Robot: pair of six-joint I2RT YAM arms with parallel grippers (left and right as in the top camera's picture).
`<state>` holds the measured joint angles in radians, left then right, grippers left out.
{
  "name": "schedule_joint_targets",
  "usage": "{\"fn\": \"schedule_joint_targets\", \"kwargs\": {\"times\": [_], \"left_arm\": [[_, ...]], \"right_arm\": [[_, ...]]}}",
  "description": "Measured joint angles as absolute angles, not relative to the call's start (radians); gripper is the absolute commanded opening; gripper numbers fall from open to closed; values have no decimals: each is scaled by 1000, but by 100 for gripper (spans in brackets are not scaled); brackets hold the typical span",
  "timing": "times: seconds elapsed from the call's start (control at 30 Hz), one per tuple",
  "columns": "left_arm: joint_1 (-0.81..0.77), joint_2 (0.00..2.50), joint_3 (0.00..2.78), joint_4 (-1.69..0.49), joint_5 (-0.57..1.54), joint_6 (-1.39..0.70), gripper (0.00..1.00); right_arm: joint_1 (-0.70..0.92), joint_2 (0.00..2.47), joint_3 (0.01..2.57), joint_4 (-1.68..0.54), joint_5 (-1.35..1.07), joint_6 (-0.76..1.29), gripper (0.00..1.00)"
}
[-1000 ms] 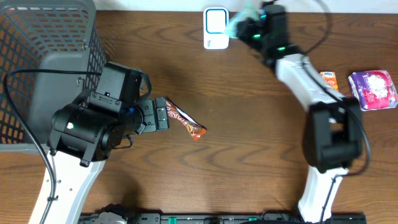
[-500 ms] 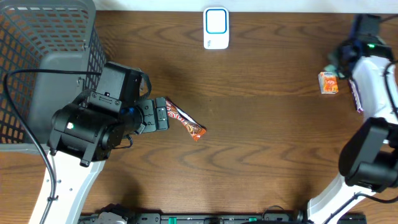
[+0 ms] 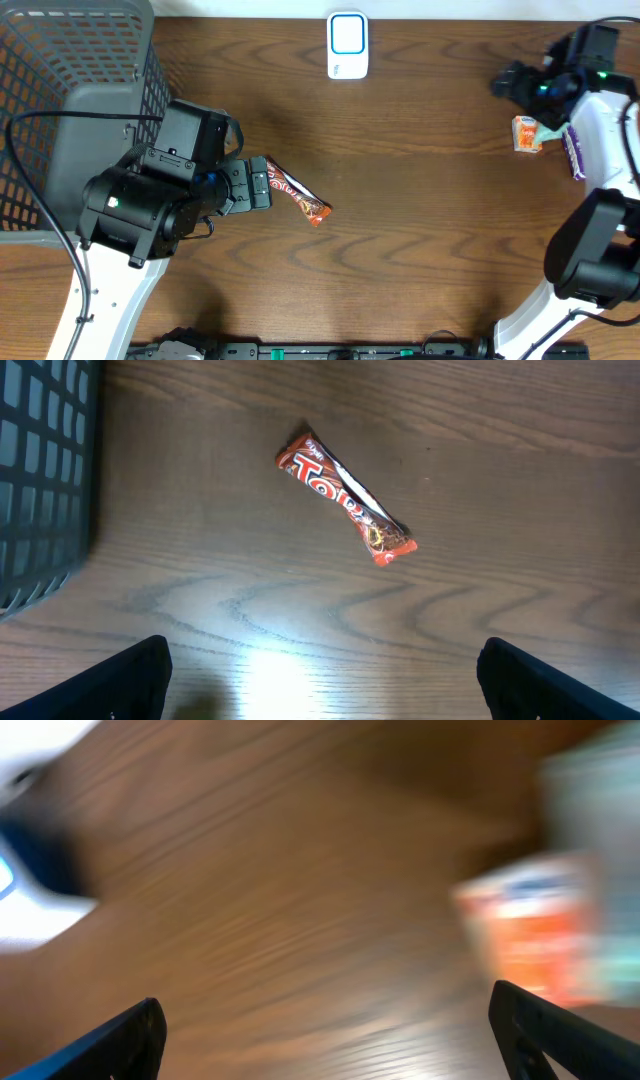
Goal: Scan the item barcode
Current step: 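Carry the wipes right and release them beside the Kleenex packet, then reach the right gripper to the red snack bar and grasp it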
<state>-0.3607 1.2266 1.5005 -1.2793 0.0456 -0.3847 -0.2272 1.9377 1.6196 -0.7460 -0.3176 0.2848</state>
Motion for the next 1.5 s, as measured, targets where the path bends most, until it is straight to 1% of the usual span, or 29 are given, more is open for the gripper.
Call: {"fn": "schedule_joint_targets", "kwargs": {"times": [0.1,0.17,0.27,0.33,0.4,0.6,0.77,0.9,0.93,1.17,1.5], "left_arm": [[-361,1227,1501,-1279,46,-384,98],[-361,1227,1501,-1279,46,-385,98],[-361,1227,1501,-1279,46,-385,98],[-361,1227,1501,-1279,46,-385,98],[-361,1227,1501,-1279,46,-385,98],[-361,1227,1501,-1279,46,-385,98],[-361,1227,1501,-1279,46,-385,98],[-361,1227,1501,-1279,46,-385,98],[-361,1227,1501,-1279,46,-384,98],[-361,1227,1501,-1279,46,-385,98],[-361,1227,1501,-1279,46,-385,98]], "right_arm": [[-163,1938,1620,-782,-483,262,96],[-99,1938,1620,-825,-578,221,92],[1,1938,1620,-868,-654,146,87],[78,1938,1620,-878,-683,96,87],[170,1938,1620,-873,-697,49,85],[405,1952,1620,-810,-659,5,84],[539,2016,1620,-753,-573,3,85],[593,2072,1620,-739,-526,3,82],[601,2085,1619,-739,-519,3,80],[613,2143,1618,-759,-492,-17,73],[673,2153,1615,-762,-386,-76,70]]}}
